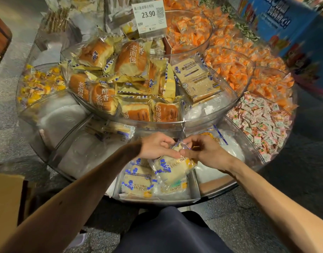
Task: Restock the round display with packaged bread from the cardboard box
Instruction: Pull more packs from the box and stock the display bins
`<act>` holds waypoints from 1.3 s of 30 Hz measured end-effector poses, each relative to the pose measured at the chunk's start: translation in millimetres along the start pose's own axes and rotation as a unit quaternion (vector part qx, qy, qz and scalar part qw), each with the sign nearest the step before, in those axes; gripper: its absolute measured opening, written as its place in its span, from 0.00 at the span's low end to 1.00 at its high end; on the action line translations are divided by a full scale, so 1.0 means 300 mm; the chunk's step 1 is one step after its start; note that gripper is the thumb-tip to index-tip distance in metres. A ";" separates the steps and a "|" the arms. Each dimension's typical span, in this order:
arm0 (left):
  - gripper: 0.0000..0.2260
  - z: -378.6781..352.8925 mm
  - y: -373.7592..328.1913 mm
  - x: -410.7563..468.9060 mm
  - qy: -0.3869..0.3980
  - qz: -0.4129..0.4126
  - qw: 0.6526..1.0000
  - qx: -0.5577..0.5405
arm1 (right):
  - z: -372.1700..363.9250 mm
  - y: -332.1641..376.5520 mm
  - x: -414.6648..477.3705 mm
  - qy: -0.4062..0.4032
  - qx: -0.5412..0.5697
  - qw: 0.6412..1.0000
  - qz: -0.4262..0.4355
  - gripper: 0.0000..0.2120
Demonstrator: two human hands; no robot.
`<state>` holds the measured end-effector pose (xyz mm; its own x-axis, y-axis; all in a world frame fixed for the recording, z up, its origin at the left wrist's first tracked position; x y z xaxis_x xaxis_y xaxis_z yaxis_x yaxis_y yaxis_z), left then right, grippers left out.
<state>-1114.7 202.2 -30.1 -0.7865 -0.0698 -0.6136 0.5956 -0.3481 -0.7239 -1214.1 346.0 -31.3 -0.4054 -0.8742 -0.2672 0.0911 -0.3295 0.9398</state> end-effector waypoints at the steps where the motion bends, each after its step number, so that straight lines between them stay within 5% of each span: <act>1: 0.17 -0.001 0.018 0.000 -0.005 0.009 1.000 -0.005 | 0.002 -0.025 -0.004 -0.019 0.021 1.000 -0.003 0.08; 5: 0.18 -0.041 0.128 0.006 0.007 0.051 0.998 0.020 | 0.020 -0.151 -0.055 -0.069 0.070 0.993 -0.065 0.13; 10: 0.16 -0.166 0.173 0.035 -0.010 0.032 0.982 0.187 | -0.042 -0.257 -0.116 0.006 -0.206 0.975 -0.077 0.10; 14: 0.07 -0.227 0.217 0.054 -0.037 0.003 0.950 0.310 | -0.120 -0.256 -0.126 0.043 -0.474 0.879 -0.012 0.12; 17: 0.12 -0.260 0.250 0.070 -0.046 -0.009 0.924 0.378 | -0.177 -0.265 -0.141 0.060 -0.585 0.808 0.001 0.17; 21: 0.12 -0.268 0.265 0.090 -0.056 -0.029 0.914 0.401 | -0.197 -0.281 -0.139 0.059 -0.628 0.775 -0.013 0.16; 24: 0.11 -0.260 0.271 0.093 -0.071 -0.052 0.916 0.390 | -0.190 -0.290 -0.121 0.055 -0.615 0.786 -0.014 0.16; 28: 0.09 -0.228 0.279 0.068 -0.050 -0.070 0.941 0.328 | -0.155 -0.279 -0.106 0.004 -0.505 0.863 -0.017 0.16; 31: 0.05 -0.161 0.260 0.011 -0.046 -0.073 0.961 0.261 | -0.138 -0.225 -0.080 -0.063 -0.460 0.885 0.007 0.12; 35: 0.08 0.110 0.311 -0.159 -0.207 -0.044 0.968 0.134 | -0.228 -0.049 0.075 -0.074 -0.411 0.903 0.099 0.04; 39: 0.10 0.402 0.540 -0.502 -0.425 0.037 0.901 0.073 | -0.507 0.132 0.310 -0.002 -0.397 0.902 0.167 0.04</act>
<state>-919.4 43.6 -16.9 -0.6235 -0.7674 -0.1496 0.6722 -0.4286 -0.6036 -1109.9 197.5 -51.4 -0.2381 -0.9712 0.0045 0.8313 -0.2014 0.5180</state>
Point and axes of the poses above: each hand's wrist, its own x-axis towards the middle knuckle, its own z-axis out of the back of the hand, y = z × x, the point moved 4 cm from there along x, towards the middle knuckle, and after that the axes turned 6 degrees about z, right-handed, at the moved point
